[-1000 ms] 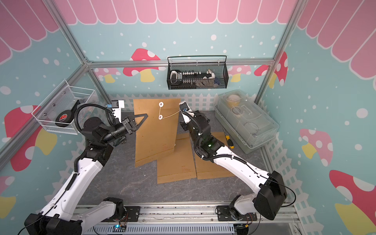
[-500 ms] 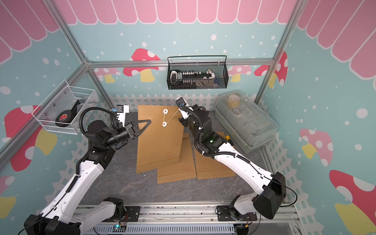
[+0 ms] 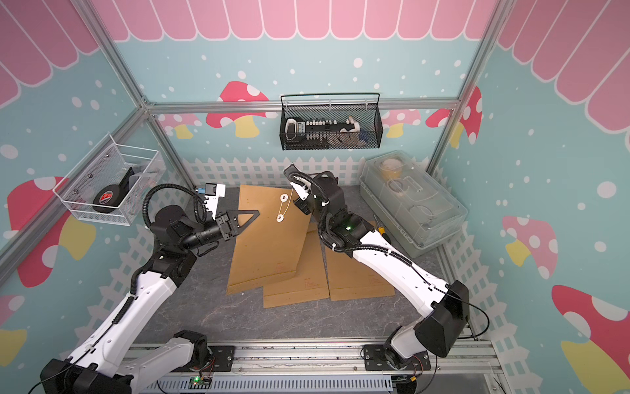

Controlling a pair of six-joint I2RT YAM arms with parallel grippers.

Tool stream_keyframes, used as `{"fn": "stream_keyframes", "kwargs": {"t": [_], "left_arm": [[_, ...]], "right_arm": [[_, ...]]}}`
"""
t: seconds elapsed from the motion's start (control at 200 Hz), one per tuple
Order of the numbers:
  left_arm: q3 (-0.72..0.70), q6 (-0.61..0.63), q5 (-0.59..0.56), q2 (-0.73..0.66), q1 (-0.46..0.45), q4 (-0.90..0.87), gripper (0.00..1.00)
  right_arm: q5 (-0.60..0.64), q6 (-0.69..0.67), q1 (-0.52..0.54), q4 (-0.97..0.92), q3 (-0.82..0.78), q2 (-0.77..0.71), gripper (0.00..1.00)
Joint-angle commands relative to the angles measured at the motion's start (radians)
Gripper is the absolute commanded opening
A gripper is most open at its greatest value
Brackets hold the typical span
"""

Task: Close the mouth of the file bag
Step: Close the file bag.

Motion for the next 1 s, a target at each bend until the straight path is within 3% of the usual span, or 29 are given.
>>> {"fn": "stream_keyframes", "kwargs": {"t": [0.0, 0.996], "left_arm": [[-0.011, 0.02, 0.023, -0.025, -0.011, 0.007, 0.0], [-0.054, 0.079, -0.022, -0.028, -0.023, -0.037, 0.0]], "right_arm": [[-0.022, -0.023, 0.003, -0.032, 0.051, 0.023, 0.0], [-0.067, -0.088, 0.125, -0.318, 0.338, 0.15, 0.0]]}}
